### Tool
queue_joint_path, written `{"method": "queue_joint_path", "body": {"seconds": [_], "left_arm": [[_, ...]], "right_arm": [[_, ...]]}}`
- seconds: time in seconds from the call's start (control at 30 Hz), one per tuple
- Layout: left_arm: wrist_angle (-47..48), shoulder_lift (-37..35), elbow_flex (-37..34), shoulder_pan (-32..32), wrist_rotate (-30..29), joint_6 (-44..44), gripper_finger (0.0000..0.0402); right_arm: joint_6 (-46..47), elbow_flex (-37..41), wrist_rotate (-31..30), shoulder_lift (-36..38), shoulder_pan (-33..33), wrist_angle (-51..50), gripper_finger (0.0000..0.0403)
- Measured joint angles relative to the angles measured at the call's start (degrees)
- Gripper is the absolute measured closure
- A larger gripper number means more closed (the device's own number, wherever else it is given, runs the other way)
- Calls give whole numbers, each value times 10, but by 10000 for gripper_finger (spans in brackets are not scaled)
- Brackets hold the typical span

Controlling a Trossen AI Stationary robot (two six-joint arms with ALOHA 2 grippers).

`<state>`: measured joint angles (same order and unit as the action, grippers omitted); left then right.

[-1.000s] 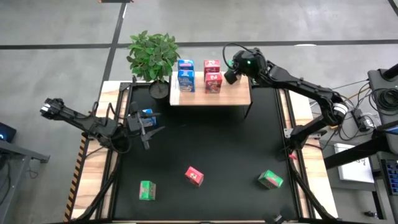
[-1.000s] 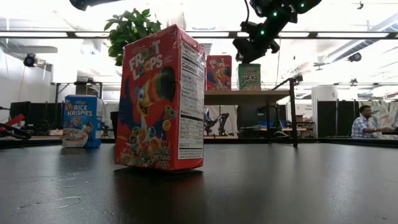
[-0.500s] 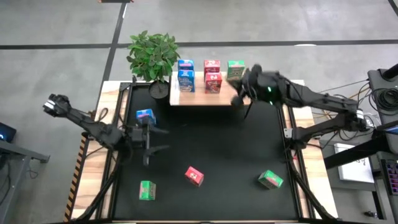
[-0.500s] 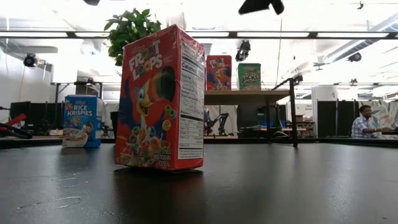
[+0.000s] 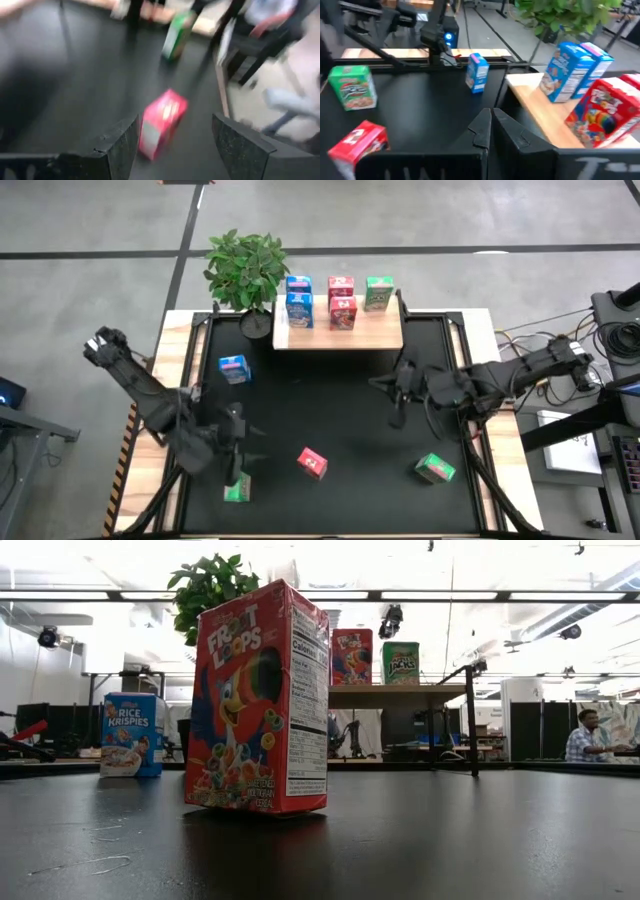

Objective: Stack cereal on shelf
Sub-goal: Put the left green cereal box aligned with the other green cereal box on the shelf

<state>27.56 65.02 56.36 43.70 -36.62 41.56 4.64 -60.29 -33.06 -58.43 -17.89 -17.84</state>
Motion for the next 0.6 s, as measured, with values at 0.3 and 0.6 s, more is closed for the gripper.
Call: {"method": "queue_joint_path", "body": {"seconds": [0.3,0.6], "left_arm": [[323,165,197,34,123,285,168],[395,295,362,43,191,402,141]], "right_arm": [[-17,42,-21,3,-25,35,394],[-44,43,-21,6,-25,35,394]]}}
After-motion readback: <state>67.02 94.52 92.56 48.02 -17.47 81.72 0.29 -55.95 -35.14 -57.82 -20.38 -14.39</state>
